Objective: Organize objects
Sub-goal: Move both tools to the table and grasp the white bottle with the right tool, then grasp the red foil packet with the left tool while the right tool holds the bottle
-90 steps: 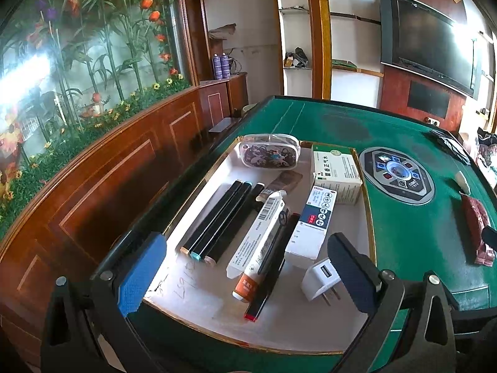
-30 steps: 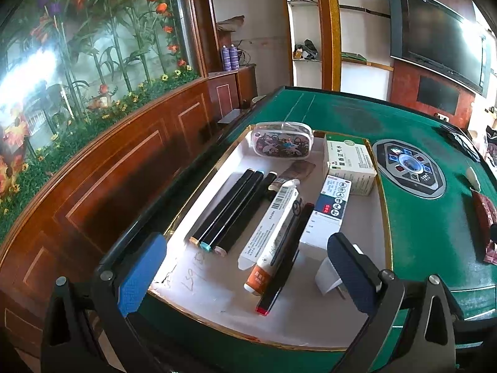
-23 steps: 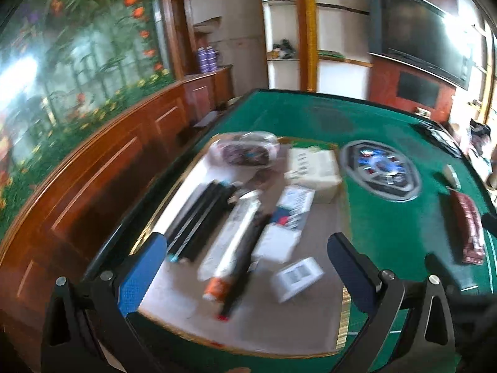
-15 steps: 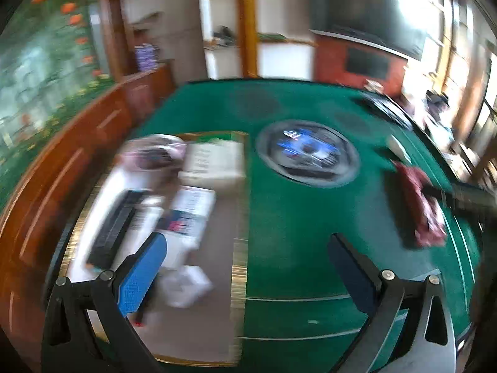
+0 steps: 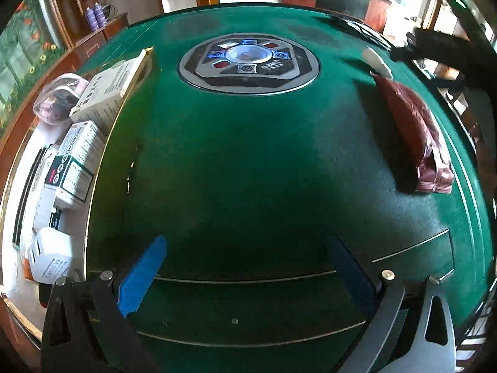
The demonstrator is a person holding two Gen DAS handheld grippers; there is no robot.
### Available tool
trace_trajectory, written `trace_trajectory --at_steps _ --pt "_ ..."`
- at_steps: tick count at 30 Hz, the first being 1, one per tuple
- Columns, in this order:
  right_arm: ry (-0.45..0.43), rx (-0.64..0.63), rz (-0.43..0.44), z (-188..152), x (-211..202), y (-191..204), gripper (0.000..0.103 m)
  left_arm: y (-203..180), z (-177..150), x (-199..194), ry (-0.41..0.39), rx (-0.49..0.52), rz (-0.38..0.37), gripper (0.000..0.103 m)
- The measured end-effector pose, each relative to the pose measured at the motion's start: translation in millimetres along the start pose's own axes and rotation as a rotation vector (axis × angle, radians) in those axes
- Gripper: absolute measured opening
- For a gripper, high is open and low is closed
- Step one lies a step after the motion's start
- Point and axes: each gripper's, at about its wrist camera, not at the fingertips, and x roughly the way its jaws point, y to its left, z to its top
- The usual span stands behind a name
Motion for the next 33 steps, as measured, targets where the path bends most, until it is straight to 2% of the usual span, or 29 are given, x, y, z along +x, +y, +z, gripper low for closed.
trace_trajectory --at_steps 4,7,9,10,12,14,16,18,20,21,24,27,31,33 --pt "0.056 -0.047 -0.093 19 32 4 0.1 1 -2 -3 -0.018 0.0 0.006 0.103" --pt "0.079 -0.074 -0.138 29 49 9 0.091 2 -4 -3 -0.025 -0.002 0.008 0.103" --pt "0.121 -0.073 -0.156 34 63 9 0.081 2 -3 -3 -0.015 -0.005 0.007 0.103" --pt "0.142 -0.062 -0.15 36 68 5 0.071 2 -3 -3 -0.011 -0.007 0.006 0.103" --pt "0.128 -0.033 -0.137 38 67 -2 0.062 2 -2 -2 -0.004 -0.008 0.005 0.103" --pt "0.124 -0.008 -0.132 39 63 -9 0.037 2 -3 -2 -0.004 -0.009 0.006 0.103" --pt "0.125 0.023 -0.111 37 59 -19 0.022 1 -7 -4 -0.03 -0.007 0.015 0.103" --pt "0.12 0.059 -0.081 33 53 -32 0.022 -1 -10 -6 -0.055 0.005 0.029 0.103" --pt "0.11 0.076 -0.08 23 45 -43 0.022 -3 -8 -5 -0.024 0.018 0.009 0.103" --pt "0.107 0.086 -0.069 18 41 -48 0.022 -4 -6 -5 -0.002 0.02 -0.012 0.103" --pt "0.104 0.112 -0.044 -4 21 -59 0.022 -12 -3 -12 -0.015 0.015 -0.106 0.103" --pt "0.102 0.132 -0.029 -29 1 -68 0.022 -38 9 -23 -0.065 0.064 -0.129 0.103" --pt "0.113 0.17 0.041 -73 -26 -80 0.022 -74 33 -20 -0.089 0.099 -0.196 0.103" --pt "0.108 0.18 0.066 -87 -35 -84 0.022 -93 48 -17 -0.121 0.134 -0.189 0.103"
